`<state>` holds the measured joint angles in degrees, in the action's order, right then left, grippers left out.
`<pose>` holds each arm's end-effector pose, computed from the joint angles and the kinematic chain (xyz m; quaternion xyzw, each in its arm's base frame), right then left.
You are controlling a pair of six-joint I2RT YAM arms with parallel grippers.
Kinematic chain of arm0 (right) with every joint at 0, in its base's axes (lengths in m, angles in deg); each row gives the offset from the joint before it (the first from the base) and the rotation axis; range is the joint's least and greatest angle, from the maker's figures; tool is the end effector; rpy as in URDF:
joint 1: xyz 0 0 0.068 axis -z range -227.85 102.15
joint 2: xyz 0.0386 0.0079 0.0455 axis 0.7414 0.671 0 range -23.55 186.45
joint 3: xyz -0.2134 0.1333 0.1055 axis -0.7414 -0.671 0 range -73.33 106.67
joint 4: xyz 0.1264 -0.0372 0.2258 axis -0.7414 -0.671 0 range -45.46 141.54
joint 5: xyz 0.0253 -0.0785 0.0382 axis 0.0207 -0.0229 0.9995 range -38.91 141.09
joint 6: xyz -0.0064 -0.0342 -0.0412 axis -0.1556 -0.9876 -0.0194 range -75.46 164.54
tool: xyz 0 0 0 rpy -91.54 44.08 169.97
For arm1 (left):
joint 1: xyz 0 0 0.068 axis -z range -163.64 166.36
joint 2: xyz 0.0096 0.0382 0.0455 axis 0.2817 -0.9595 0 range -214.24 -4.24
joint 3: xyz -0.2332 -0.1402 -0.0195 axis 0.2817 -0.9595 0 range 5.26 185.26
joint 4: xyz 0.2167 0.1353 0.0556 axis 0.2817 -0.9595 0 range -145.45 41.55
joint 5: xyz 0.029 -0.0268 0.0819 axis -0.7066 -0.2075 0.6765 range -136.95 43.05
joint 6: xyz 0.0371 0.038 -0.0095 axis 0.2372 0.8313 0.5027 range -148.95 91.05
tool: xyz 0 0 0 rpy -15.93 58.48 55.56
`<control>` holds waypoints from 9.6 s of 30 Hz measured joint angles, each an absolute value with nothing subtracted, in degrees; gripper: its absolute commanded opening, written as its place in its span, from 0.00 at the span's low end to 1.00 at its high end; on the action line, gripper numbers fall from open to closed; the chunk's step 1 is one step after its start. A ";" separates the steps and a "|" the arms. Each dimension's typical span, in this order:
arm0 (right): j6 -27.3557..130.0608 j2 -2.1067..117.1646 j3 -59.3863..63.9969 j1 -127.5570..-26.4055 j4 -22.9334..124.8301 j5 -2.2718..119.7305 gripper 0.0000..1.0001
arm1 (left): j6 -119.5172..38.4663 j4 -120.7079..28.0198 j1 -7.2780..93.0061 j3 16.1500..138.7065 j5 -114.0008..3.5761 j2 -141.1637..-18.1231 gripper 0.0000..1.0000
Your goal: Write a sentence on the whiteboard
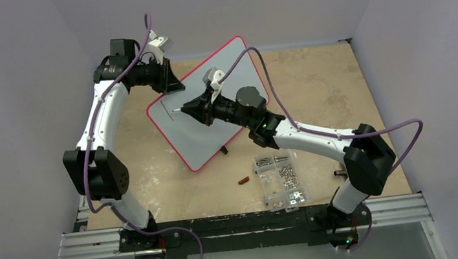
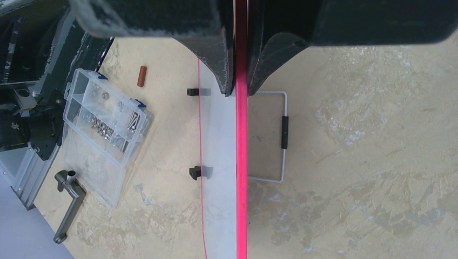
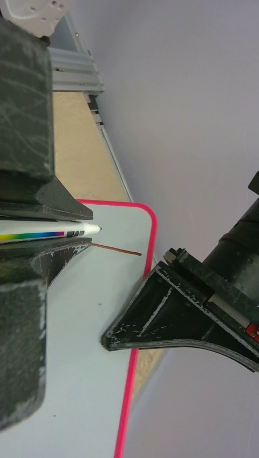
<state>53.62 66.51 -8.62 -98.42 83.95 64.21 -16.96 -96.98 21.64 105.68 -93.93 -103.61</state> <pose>0.2321 0.2949 0.3401 -0.3130 0.5850 0.4358 0.6081 0.3693 -0.0603 0.3659 0.2712 0.8233 -0.3514 0.3537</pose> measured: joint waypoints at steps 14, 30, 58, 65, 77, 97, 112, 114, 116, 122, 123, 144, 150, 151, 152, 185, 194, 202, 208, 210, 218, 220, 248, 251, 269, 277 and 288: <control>54.14 71.14 -4.97 -98.42 86.35 61.44 0.00 | -16.72 -97.40 22.08 106.07 -92.88 -103.61 0.00; 54.12 75.73 -2.81 -98.42 86.74 57.53 0.00 | -16.32 -97.42 22.23 106.12 -92.32 -103.59 0.00; 56.61 77.48 -2.63 -98.57 86.68 61.13 0.00 | -16.08 -97.55 22.45 106.29 -91.18 -103.57 0.00; 56.94 77.88 -2.63 -99.23 86.64 61.26 0.00 | -15.91 -97.57 22.47 106.29 -91.16 -103.57 0.00; 56.85 77.85 -2.63 -99.69 86.13 59.06 0.00 | -15.84 -97.53 22.45 106.29 -90.98 -103.57 0.00; 54.14 73.85 -6.57 -99.84 81.70 53.13 0.00 | -15.84 -97.53 22.52 106.29 -90.76 -103.54 0.00; 52.57 67.19 -13.08 -98.97 83.92 53.72 0.00 | -15.82 -98.01 23.52 106.31 -90.11 -102.67 0.00; 52.24 67.03 -13.08 -98.75 85.02 53.57 0.00 | -15.82 -98.12 23.59 106.31 -90.11 -102.56 0.00; 52.00 67.06 -13.08 -98.20 85.48 53.57 0.00 | -15.82 -98.18 23.63 106.31 -90.09 -102.52 0.00; 52.00 67.73 -12.07 -96.61 85.56 53.83 0.00 | -15.80 -98.29 23.68 106.31 -89.98 -102.45 0.00; 52.00 68.02 -11.66 -96.45 85.76 53.83 0.00 | -15.80 -98.29 23.68 106.31 -89.98 -102.45 0.00; 52.92 71.76 -7.62 -96.21 87.20 57.22 0.00 | -15.65 -98.42 23.72 106.31 -89.93 -102.36 0.00; 53.86 72.96 -5.91 -96.21 87.53 58.20 0.00 | -15.60 -98.51 23.92 106.31 -89.74 -102.19 0.00; 53.95 73.33 -5.71 -96.21 87.62 58.20 0.00 | -15.58 -98.55 23.94 106.31 -89.69 -102.15 0.00; 54.12 73.59 -5.61 -96.21 87.64 58.29 0.00 | -15.36 -98.60 23.96 106.31 -89.54 -102.12 0.00; 54.17 71.21 -11.24 -96.26 85.39 59.67 0.00 | -14.60 -98.95 24.07 106.31 -88.93 -101.84 0.00; 54.08 71.19 -5.69 -96.26 85.21 60.93 0.00 | -14.60 -99.01 24.29 106.31 -88.91 -101.69 0.00; 54.21 72.39 -1.41 -96.26 85.65 60.89 0.00 | -14.60 -99.06 24.31 106.34 -88.91 -101.69 0.00; 54.58 75.12 -0.27 -96.26 85.41 60.61 0.00 | -14.57 -99.14 24.33 106.40 -88.88 -101.69 0.00; 54.82 75.51 -0.27 -96.26 85.43 60.65 0.00 | -14.40 -99.14 24.31 106.40 -88.60 -101.71 0.00; 55.08 75.51 -0.27 -96.32 85.30 60.00 0.00 | -14.36 -99.14 24.33 106.40 -88.58 -101.69 0.00; 55.02 75.49 -0.29 -96.37 85.13 59.51 0.00 | -14.36 -99.14 24.33 106.40 -88.49 -101.69 0.00; 52.83 69.90 -3.75 -96.17 81.50 57.81 0.00 | -14.36 -99.49 24.68 106.40 -88.40 -101.29 0.00; 52.81 69.26 -4.49 -96.15 81.50 57.59 0.00 | -14.36 -99.52 24.68 106.40 -88.42 -101.27 0.00; 52.85 71.01 -4.45 -95.88 79.20 55.01 0.00 | -14.25 -99.60 24.72 106.40 -88.03 -101.18 0.00; 52.85 70.90 -5.36 -95.88 79.42 55.01 0.00 | -14.16 -99.63 24.72 106.40 -87.97 -101.18 0.00; 53.12 69.90 -9.06 -95.88 79.38 55.08 0.00 | -14.14 -99.65 24.72 106.40 -87.44 -101.18 0.00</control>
